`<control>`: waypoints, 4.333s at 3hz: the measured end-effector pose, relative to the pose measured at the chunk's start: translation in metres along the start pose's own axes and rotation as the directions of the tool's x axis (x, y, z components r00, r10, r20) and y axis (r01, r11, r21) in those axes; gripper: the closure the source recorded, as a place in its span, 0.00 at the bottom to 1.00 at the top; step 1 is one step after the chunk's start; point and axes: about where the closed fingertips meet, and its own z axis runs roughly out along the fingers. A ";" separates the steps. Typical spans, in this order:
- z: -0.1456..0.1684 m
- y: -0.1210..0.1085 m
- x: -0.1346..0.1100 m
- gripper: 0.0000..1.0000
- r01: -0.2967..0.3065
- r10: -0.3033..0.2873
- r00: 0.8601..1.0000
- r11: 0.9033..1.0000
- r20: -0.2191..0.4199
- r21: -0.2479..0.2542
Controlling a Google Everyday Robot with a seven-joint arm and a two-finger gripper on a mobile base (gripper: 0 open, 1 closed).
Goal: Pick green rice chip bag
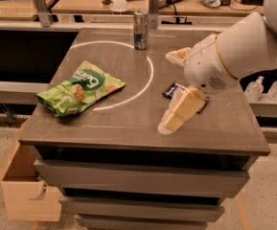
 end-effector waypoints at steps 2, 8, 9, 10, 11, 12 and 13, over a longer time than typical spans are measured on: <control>0.083 -0.046 -0.040 0.00 -0.024 0.024 0.996 1.000 0.090 0.000; 0.253 -0.087 -0.096 0.81 0.054 -0.039 0.996 0.978 0.079 -0.200; 0.252 -0.087 -0.096 1.00 0.054 -0.039 0.996 0.978 0.079 -0.200; 0.247 -0.088 -0.095 1.00 0.050 -0.034 0.996 0.981 0.086 -0.188; 0.172 -0.099 -0.082 1.00 -0.020 0.021 0.980 1.000 0.196 -0.005; 0.106 -0.102 -0.107 1.00 -0.019 -0.024 0.932 0.993 0.361 0.114; 0.073 -0.108 -0.085 1.00 -0.020 -0.049 0.925 0.984 0.376 0.176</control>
Offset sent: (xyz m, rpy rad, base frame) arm 0.0995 0.1071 -0.0313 0.1306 0.0041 0.0297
